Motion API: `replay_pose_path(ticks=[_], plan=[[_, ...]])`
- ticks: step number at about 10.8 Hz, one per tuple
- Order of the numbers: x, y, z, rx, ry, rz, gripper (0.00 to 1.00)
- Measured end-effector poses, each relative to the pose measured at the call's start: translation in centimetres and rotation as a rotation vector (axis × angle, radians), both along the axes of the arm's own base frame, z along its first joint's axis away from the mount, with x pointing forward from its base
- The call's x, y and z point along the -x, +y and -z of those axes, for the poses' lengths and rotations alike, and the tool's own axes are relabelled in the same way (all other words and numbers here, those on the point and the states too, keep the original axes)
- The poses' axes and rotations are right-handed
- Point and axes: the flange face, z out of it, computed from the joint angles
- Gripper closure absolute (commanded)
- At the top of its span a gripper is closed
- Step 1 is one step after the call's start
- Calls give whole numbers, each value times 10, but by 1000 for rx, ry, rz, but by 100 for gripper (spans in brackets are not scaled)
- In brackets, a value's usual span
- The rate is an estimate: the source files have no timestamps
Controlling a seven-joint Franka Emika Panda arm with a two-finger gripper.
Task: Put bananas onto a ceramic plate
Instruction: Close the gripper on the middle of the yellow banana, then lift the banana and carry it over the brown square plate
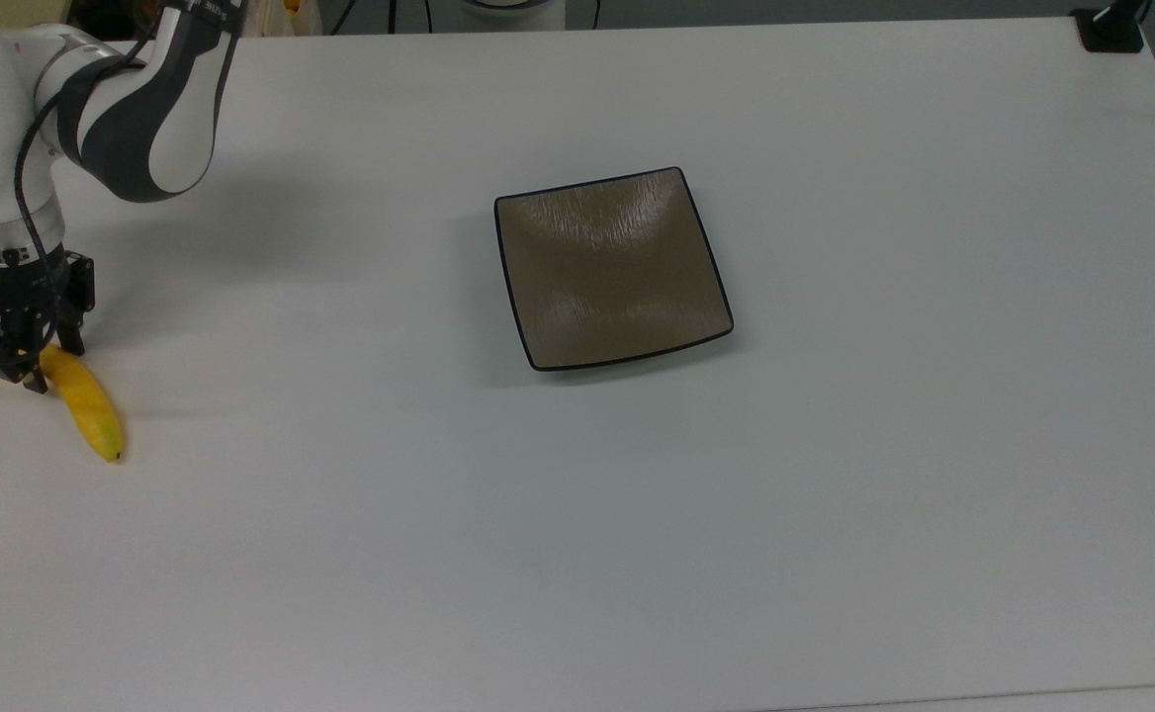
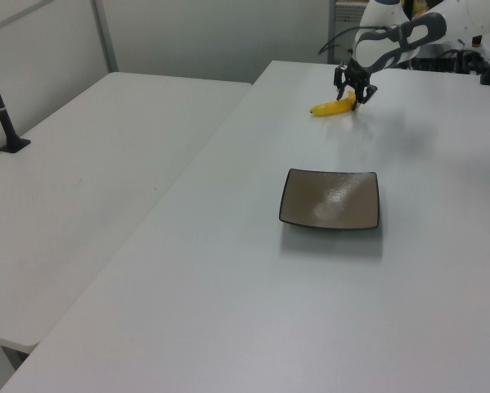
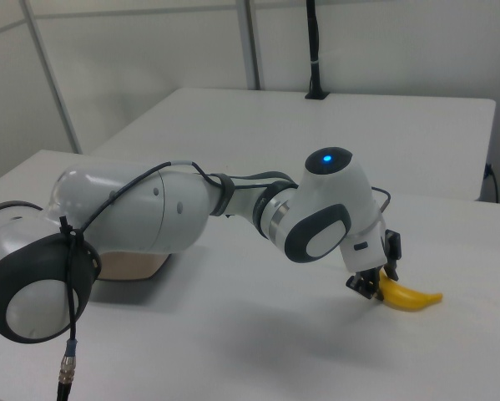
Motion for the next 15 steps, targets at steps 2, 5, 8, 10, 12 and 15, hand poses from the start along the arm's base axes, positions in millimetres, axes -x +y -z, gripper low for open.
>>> replay_pose_path(ticks=[2,5,8,10,12,15], plan=[[0,-1,0,3,2,-5,88],[0,-1,0,12,6,-30,91],[-4,-1,-16,32,-14,-59,91],[-6,3,-57,63,-53,-104,90],[0,23,-114,63,-45,-177,89],[19,72,-202,54,3,-373,88]])
